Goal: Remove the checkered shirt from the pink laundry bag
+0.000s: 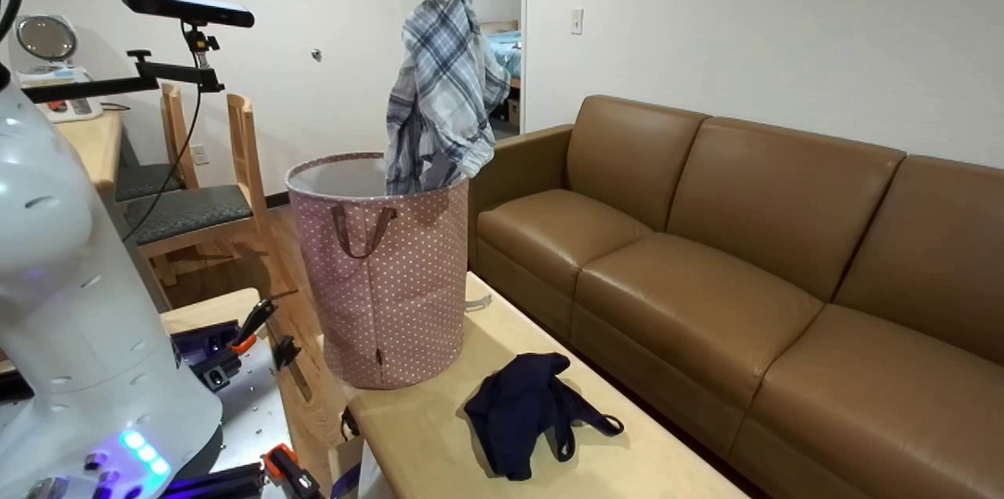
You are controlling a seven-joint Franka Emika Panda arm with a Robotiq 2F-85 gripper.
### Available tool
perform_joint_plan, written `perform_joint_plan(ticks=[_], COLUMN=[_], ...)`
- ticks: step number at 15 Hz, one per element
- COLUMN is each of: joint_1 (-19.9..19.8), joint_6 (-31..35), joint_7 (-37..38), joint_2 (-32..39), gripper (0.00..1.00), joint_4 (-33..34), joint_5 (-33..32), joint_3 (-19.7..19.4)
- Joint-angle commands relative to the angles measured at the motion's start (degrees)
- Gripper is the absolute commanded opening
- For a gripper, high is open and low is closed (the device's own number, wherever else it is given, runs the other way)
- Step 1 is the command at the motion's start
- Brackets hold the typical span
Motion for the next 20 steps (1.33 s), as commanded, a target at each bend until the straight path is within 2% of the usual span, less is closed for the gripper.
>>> perform_joint_plan(ticks=[1, 5, 8, 9, 10, 15, 20], joint_1=[-1.88, -2.77, -2.84, -2.53, -2.51, -2.63, -6.84], joint_6=[-4.59, -11.37, -14.78, -12.72, -12.99, -12.36, -9.65], joint_7=[0.23, 2.48, 1.82, 1.47, 1.46, 1.71, 8.43], joint_2=[-7.76, -13.91, -14.88, -15.22, -15.80, -13.88, -10.64], gripper=[0.05, 0.05, 0.05, 0.05, 0.08, 0.06, 0.05], joint_4=[-1.82, 1.08, 4.61, 2.29, 2.65, 2.26, -0.24], joint_5=[1.89, 2.90, 2.48, 1.78, 1.78, 2.13, 2.78], joint_3=[-0.80, -1.63, -1.69, -1.70, -1.70, -1.98, -6.08])
